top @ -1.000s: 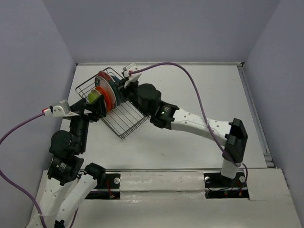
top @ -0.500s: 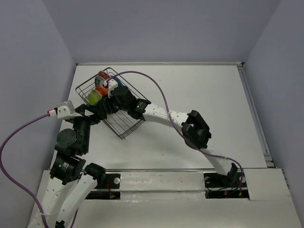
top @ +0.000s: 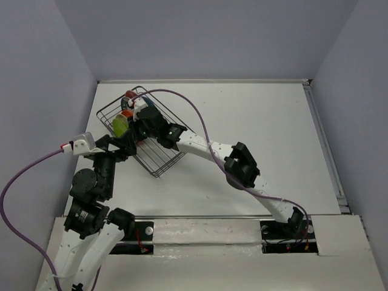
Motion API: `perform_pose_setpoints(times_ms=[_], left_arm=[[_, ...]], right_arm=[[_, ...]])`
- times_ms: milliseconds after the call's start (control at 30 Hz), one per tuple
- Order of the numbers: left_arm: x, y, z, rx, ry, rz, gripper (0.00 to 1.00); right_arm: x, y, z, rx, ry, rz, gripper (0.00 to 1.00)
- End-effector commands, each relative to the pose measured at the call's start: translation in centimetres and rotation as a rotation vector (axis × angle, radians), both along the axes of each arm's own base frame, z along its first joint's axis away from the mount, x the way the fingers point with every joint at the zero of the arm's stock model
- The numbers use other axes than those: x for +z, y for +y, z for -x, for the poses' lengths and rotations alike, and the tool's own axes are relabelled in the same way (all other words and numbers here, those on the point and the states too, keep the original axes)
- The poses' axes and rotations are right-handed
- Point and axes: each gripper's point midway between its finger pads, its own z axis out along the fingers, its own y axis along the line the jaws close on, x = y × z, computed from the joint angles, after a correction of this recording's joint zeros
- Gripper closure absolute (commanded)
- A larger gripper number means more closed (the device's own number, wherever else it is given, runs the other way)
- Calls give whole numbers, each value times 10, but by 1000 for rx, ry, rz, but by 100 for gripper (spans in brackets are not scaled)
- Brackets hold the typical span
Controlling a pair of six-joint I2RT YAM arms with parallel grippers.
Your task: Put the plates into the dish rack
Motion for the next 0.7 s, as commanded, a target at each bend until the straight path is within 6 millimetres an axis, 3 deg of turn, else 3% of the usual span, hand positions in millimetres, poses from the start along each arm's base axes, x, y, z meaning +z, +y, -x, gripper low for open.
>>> perform_pose_setpoints(times_ms=[0, 400, 667], left_arm=[[16, 1, 1, -1, -64, 15, 1], [17, 2, 4, -5, -75, 20, 1], [18, 3, 5, -2, -80, 23, 1]], right_arm=[[21, 14, 4, 15, -10, -64, 90], [63, 18, -40, -158, -196, -199, 93], [54, 30, -35, -152, -246, -200, 93]])
